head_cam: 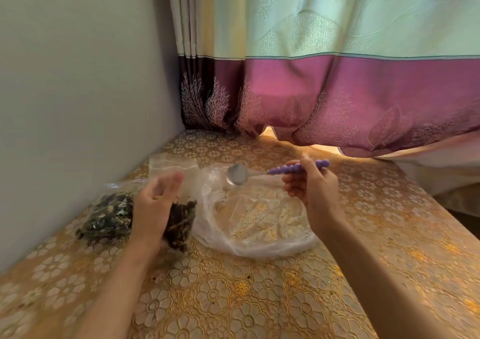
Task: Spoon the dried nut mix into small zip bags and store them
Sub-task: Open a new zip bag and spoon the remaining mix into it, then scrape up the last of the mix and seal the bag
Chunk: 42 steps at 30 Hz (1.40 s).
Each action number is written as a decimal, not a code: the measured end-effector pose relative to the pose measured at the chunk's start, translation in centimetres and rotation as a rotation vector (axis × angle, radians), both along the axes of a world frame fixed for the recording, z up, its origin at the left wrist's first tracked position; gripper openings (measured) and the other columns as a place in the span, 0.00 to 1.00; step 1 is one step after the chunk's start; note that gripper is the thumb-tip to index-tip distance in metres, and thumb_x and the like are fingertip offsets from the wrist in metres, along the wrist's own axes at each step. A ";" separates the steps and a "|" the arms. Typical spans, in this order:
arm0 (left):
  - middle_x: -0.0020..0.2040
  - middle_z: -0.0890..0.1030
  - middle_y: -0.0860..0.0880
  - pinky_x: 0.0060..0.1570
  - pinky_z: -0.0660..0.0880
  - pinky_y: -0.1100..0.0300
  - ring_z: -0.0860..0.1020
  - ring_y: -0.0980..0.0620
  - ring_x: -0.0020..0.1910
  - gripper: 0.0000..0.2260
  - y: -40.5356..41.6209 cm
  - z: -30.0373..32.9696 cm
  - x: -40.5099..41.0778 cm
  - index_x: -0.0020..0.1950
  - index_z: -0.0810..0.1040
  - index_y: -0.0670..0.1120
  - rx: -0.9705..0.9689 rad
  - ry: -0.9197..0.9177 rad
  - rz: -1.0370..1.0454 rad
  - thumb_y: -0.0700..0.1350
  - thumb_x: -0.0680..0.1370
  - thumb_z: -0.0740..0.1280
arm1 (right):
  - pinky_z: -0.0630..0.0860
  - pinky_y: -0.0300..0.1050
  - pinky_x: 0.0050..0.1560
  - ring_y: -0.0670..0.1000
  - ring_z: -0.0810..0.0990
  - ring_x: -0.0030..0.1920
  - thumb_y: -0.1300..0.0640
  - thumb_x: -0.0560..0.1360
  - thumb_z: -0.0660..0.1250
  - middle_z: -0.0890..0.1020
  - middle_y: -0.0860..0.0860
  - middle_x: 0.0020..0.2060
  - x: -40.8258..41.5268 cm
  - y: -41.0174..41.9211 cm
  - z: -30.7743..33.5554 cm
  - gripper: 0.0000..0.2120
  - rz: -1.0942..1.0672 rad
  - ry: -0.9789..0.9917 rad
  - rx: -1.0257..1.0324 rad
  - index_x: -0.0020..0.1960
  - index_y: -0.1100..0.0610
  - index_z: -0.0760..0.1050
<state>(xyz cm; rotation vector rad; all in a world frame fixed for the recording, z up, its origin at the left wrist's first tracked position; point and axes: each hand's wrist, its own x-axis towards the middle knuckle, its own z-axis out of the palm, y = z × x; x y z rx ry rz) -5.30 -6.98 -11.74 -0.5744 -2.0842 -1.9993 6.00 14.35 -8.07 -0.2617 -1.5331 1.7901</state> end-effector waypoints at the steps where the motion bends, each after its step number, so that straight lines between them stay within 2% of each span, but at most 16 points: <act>1: 0.39 0.81 0.56 0.44 0.74 0.61 0.79 0.59 0.40 0.26 -0.3 0.1 -0.1 0.45 0.77 0.55 -0.001 -0.016 -0.004 0.74 0.62 0.63 | 0.70 0.37 0.24 0.48 0.75 0.26 0.57 0.81 0.57 0.83 0.57 0.31 0.1 0.2 -0.8 0.18 -0.014 -0.041 -0.012 0.38 0.64 0.77; 4: 0.43 0.82 0.48 0.51 0.74 0.54 0.79 0.51 0.43 0.18 -0.8 -0.1 -0.5 0.45 0.78 0.53 -0.075 -0.080 -0.034 0.65 0.67 0.64 | 0.67 0.36 0.21 0.46 0.72 0.22 0.56 0.81 0.56 0.82 0.56 0.28 0.0 0.4 -2.7 0.20 -0.013 -0.152 -0.028 0.36 0.64 0.76; 8: 0.41 0.80 0.54 0.41 0.67 0.65 0.77 0.57 0.44 0.23 -0.6 -0.8 -0.6 0.43 0.78 0.44 -0.182 -0.136 -0.064 0.63 0.65 0.66 | 0.65 0.36 0.20 0.45 0.70 0.21 0.54 0.82 0.56 0.82 0.55 0.26 -0.6 -0.1 -4.2 0.23 0.014 -0.254 -0.028 0.33 0.62 0.76; 12: 0.39 0.81 0.43 0.40 0.67 0.63 0.78 0.47 0.41 0.25 -0.3 -0.9 -0.6 0.39 0.76 0.36 -0.268 -0.109 -0.057 0.59 0.64 0.70 | 0.65 0.38 0.22 0.47 0.70 0.23 0.51 0.81 0.56 0.80 0.54 0.26 -0.7 -0.6 -5.5 0.28 0.049 -0.303 0.043 0.27 0.56 0.81; 17: 0.35 0.80 0.48 0.45 0.71 0.57 0.78 0.49 0.38 0.14 -0.4 0.0 -0.5 0.35 0.76 0.41 -0.224 -0.084 0.060 0.50 0.74 0.68 | 0.68 0.35 0.23 0.45 0.71 0.22 0.49 0.81 0.57 0.78 0.49 0.22 0.0 -0.6 -6.5 0.26 0.042 -0.267 0.094 0.30 0.53 0.84; 20: 0.43 0.81 0.49 0.43 0.72 0.59 0.78 0.51 0.42 0.07 -0.9 1.1 -0.6 0.47 0.78 0.44 -0.192 -0.069 0.178 0.47 0.74 0.69 | 0.68 0.34 0.24 0.45 0.72 0.22 0.49 0.81 0.57 0.78 0.50 0.23 0.1 -0.6 -6.6 0.26 0.052 -0.242 0.096 0.30 0.53 0.84; 22: 0.50 0.79 0.48 0.41 0.72 0.62 0.78 0.53 0.43 0.12 -1.3 2.0 -0.6 0.56 0.74 0.45 -0.209 -0.050 0.293 0.45 0.74 0.69 | 0.67 0.34 0.23 0.45 0.72 0.22 0.49 0.81 0.57 0.78 0.49 0.23 0.1 -0.5 -6.6 0.26 0.055 -0.232 0.091 0.29 0.53 0.83; 24: 0.54 0.76 0.49 0.41 0.72 0.63 0.75 0.57 0.42 0.18 -1.4 3.1 -0.3 0.63 0.69 0.46 -0.322 0.045 0.380 0.43 0.75 0.69 | 0.67 0.34 0.23 0.45 0.72 0.22 0.50 0.80 0.58 0.78 0.49 0.22 0.1 -0.5 -6.6 0.26 0.057 -0.226 0.083 0.28 0.52 0.83; 26: 0.58 0.73 0.47 0.49 0.72 0.59 0.74 0.51 0.50 0.23 -0.8 4.1 0.3 0.67 0.65 0.45 -0.488 0.197 0.470 0.42 0.75 0.69 | 0.68 0.34 0.22 0.45 0.72 0.21 0.50 0.80 0.58 0.78 0.49 0.22 0.1 -0.4 -6.7 0.26 0.061 -0.222 0.081 0.28 0.52 0.83; 28: 0.59 0.73 0.43 0.58 0.67 0.55 0.70 0.46 0.58 0.22 0.8 4.8 1.6 0.67 0.67 0.42 -0.597 0.483 0.541 0.42 0.75 0.68 | 0.68 0.34 0.22 0.45 0.72 0.21 0.50 0.81 0.58 0.78 0.50 0.23 0.0 -0.3 -6.7 0.26 0.062 -0.216 0.071 0.28 0.53 0.83; 31: 0.57 0.74 0.44 0.60 0.66 0.60 0.70 0.50 0.58 0.18 5.1 4.3 3.6 0.64 0.70 0.40 -0.650 0.800 0.323 0.39 0.75 0.67 | 0.68 0.34 0.23 0.44 0.72 0.22 0.50 0.81 0.58 0.78 0.49 0.22 -0.1 -0.4 -6.8 0.27 0.030 -0.217 0.085 0.27 0.50 0.82; 32: 0.60 0.72 0.44 0.61 0.66 0.61 0.70 0.51 0.60 0.19 6.5 3.8 3.7 0.66 0.69 0.40 -0.683 0.773 0.244 0.39 0.75 0.66 | 0.68 0.34 0.23 0.44 0.72 0.22 0.51 0.81 0.58 0.79 0.49 0.22 0.0 -0.4 -6.9 0.27 -0.004 -0.210 0.087 0.26 0.50 0.82; 34: 0.69 0.65 0.44 0.66 0.62 0.60 0.65 0.50 0.68 0.26 8.2 2.5 2.7 0.72 0.60 0.42 -0.727 0.512 0.168 0.42 0.76 0.66 | 0.69 0.35 0.23 0.45 0.72 0.22 0.52 0.81 0.58 0.80 0.50 0.23 0.2 -0.1 -7.1 0.28 -0.099 -0.189 0.081 0.24 0.52 0.81; 36: 0.74 0.54 0.42 0.69 0.59 0.52 0.57 0.46 0.73 0.35 8.6 1.1 0.8 0.76 0.49 0.44 -0.807 0.205 0.156 0.49 0.77 0.66 | 0.70 0.37 0.25 0.45 0.73 0.22 0.53 0.80 0.58 0.80 0.51 0.23 0.4 0.4 -7.2 0.28 -0.197 -0.190 0.073 0.23 0.53 0.79; 38: 0.76 0.49 0.40 0.70 0.58 0.45 0.54 0.41 0.74 0.39 8.5 0.0 -0.3 0.76 0.43 0.44 -0.911 0.049 0.140 0.56 0.77 0.64 | 0.71 0.40 0.28 0.42 0.73 0.22 0.55 0.80 0.58 0.80 0.49 0.23 0.6 0.9 -7.1 0.27 -0.271 -0.198 0.059 0.23 0.54 0.78; 42: 0.66 0.70 0.40 0.57 0.71 0.47 0.71 0.40 0.63 0.34 8.9 -0.7 -1.3 0.74 0.53 0.42 -0.903 -0.095 0.141 0.59 0.77 0.62 | 0.73 0.43 0.33 0.40 0.75 0.23 0.57 0.79 0.57 0.80 0.46 0.21 0.8 1.0 -6.9 0.25 -0.338 -0.168 0.024 0.23 0.54 0.75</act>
